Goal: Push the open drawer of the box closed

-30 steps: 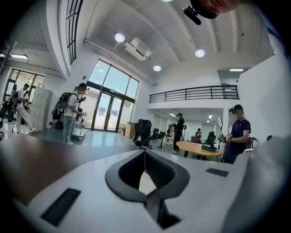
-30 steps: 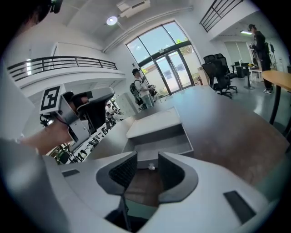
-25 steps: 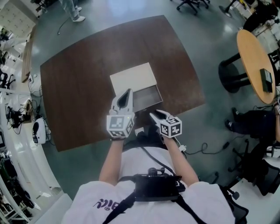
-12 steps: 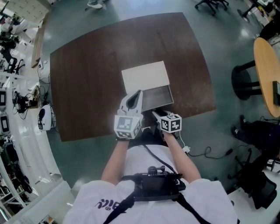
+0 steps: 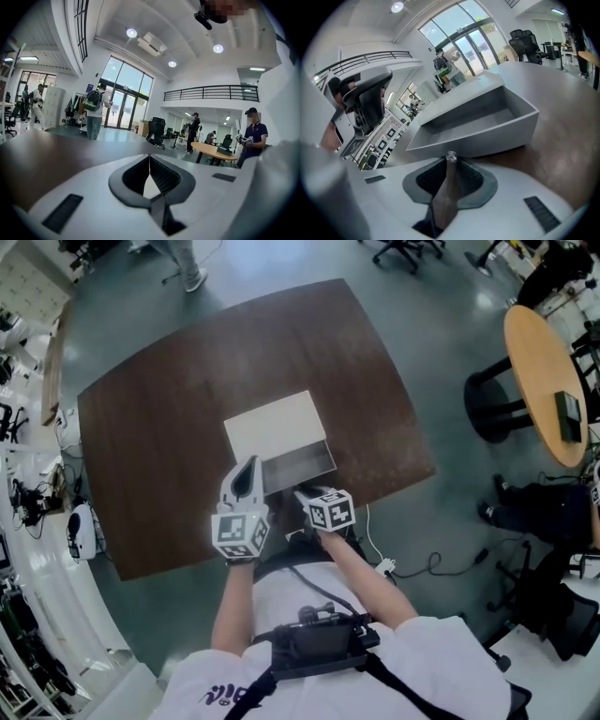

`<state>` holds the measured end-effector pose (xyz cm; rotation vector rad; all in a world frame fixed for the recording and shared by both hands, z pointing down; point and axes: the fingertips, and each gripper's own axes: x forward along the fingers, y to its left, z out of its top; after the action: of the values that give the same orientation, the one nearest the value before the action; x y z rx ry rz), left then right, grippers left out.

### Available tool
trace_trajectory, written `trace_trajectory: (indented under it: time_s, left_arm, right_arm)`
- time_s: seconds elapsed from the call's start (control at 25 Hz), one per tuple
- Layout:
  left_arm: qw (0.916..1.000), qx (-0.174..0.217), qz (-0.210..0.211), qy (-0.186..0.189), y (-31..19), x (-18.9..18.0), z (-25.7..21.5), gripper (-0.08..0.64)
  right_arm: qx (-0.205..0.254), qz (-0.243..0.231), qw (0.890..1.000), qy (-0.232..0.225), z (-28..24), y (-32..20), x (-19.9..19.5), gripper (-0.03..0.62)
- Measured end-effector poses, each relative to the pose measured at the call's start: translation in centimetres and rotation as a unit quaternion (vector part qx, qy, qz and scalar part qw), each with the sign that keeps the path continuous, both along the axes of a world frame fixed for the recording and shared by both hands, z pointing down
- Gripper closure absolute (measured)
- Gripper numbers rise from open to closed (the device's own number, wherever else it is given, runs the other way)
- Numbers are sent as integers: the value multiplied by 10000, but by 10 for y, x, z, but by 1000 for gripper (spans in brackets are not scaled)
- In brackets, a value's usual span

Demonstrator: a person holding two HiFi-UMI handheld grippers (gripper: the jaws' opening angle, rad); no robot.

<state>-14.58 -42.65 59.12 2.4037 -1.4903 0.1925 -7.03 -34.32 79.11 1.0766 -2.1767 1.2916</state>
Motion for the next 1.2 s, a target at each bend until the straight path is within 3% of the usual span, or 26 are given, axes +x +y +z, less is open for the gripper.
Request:
trace_trajectory:
  time_s: [0.2, 0.36, 0.68, 0.84, 1.2]
  left_arm:
    - [10000, -22, 12, 44, -6, 10, 5, 550]
    - [9999, -138, 65, -61, 4, 18, 9, 550]
    - [9997, -208, -42, -104, 1, 0, 11, 549]
    - [9997, -213, -68, -111, 3, -1, 7, 550]
    - [9996, -171, -64, -195, 13, -10, 5, 549]
  right_arm:
    - [147, 78, 9999, 4, 3, -25, 7, 517]
    - [458, 27, 9982, 378, 1, -39, 9, 518]
    - [771, -49, 9951, 619, -1, -89, -6, 518]
    - [736, -104, 9939, 818, 1, -94, -8, 520]
    - [981, 25, 9922, 773, -1, -93, -8, 520]
